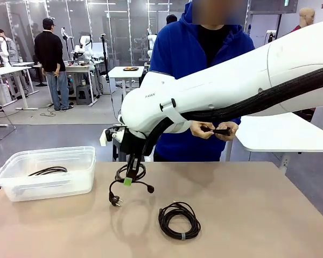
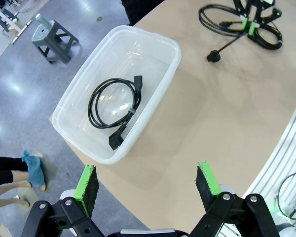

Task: Organize and store the cables.
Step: Place the Power Cable into the Organizing box.

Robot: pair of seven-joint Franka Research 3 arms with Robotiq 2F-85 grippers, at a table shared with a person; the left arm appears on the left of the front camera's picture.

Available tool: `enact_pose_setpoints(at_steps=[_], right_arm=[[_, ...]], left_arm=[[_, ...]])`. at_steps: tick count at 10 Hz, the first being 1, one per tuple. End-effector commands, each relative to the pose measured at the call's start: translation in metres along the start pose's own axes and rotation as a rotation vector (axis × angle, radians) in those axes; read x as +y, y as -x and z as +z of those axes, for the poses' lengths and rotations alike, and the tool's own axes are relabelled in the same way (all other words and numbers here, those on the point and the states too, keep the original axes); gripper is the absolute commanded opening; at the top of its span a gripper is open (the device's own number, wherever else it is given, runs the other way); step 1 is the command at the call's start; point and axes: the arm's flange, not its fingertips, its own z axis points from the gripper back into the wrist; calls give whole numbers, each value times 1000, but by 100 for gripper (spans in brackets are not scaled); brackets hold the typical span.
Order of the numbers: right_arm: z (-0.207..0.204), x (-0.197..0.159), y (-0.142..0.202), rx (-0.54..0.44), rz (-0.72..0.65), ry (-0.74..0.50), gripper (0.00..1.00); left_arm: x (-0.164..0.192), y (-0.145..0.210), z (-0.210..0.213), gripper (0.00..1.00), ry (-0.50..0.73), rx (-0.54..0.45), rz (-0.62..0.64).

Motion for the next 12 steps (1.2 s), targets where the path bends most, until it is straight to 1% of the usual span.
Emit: enact_pose_setpoints(at_steps=[1,2,3,6,8,9,10,11,12], right_arm=[[-21,10,3,19,-43,-120,16],[-37,8,5,48,-57,-167,16],[-48,5,6,34,-69,-206,16],[-79,2,3,82,-75,-305,16],[-84,1,4,73,-80,-316,16],[-85,0,4,72,-82,-314,27],[-88,-1,3,77,-81,-319,35],[-91,-1,3,78,-80,-327,54],[-93,-1,3,78,-81,-327,66]], left_arm=[[-2,-1,1,100,-14,12,10],[-2,-1,1,100,-14,12,10],[-2,-1,1,100,-14,12,10],[-2,-1,1,100,-14,12,10],[-2,-1,1,100,-14,12,10],[-2,-1,1,100,-14,12,10],[-2,-1,1,100,-14,12,10],[-2,-1,1,100,-14,12,10],[-2,-1,1,100,-14,12,10]])
